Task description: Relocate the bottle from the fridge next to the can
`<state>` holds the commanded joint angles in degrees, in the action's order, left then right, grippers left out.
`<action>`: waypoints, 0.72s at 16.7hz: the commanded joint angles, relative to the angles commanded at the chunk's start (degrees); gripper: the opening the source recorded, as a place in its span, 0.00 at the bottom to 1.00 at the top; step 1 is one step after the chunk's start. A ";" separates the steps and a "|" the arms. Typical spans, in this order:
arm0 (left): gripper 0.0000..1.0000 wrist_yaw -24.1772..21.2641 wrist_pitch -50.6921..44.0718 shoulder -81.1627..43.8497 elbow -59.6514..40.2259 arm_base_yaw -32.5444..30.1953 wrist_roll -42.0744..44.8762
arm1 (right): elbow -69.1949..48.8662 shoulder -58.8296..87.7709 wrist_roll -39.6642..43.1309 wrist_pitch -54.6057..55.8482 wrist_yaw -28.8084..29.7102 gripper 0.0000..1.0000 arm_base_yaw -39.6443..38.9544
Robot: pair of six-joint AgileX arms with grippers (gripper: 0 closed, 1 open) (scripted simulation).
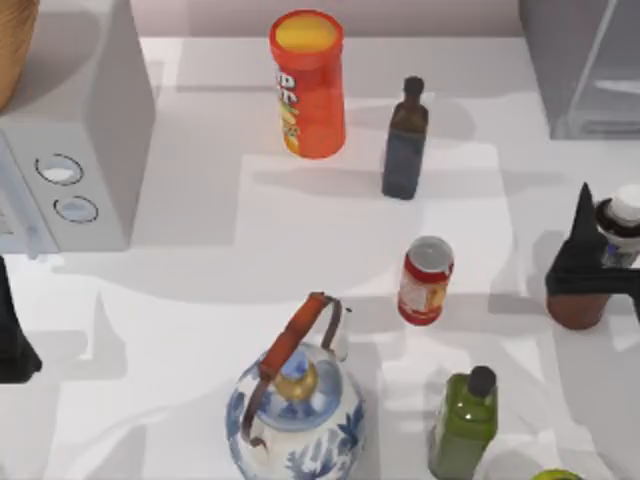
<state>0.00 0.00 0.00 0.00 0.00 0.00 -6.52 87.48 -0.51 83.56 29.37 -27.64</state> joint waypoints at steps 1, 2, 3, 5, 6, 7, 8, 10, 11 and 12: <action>1.00 0.00 0.00 0.00 0.00 0.00 0.00 | -0.51 -3.41 -0.15 -3.24 -0.81 1.00 0.85; 1.00 0.00 0.00 0.00 0.00 0.00 0.00 | -0.94 -7.21 -0.31 -6.94 -1.75 1.00 1.83; 1.00 0.00 0.00 0.00 0.00 0.00 0.00 | -1.24 -11.33 -0.47 -11.04 -2.84 1.00 2.96; 1.00 0.00 0.00 0.00 0.00 0.00 0.00 | -1.41 -20.34 -0.75 -20.27 -5.38 1.00 5.57; 1.00 0.00 0.00 0.00 0.00 0.00 0.00 | -1.28 -25.16 -0.86 -25.27 -6.81 1.00 7.01; 1.00 0.00 0.00 0.00 0.00 0.00 0.00 | -1.01 -30.13 -0.96 -30.43 -8.35 1.00 8.51; 1.00 0.00 0.00 0.00 0.00 0.00 0.00 | -0.63 -35.23 -1.02 -35.66 -9.97 1.00 10.06; 1.00 0.00 0.00 0.00 0.00 0.00 0.00 | 0.46 -45.64 -1.05 -46.04 -13.39 1.00 13.27; 1.00 0.00 0.00 0.00 0.00 0.00 0.00 | 1.12 -50.85 -1.01 -51.03 -15.15 1.00 14.91; 1.00 0.00 0.00 0.00 0.00 0.00 0.00 | 1.83 -55.99 -0.94 -55.82 -16.91 1.00 16.54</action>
<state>0.00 0.00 0.00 0.00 0.00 0.00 -4.69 31.49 -1.45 27.74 12.46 -11.09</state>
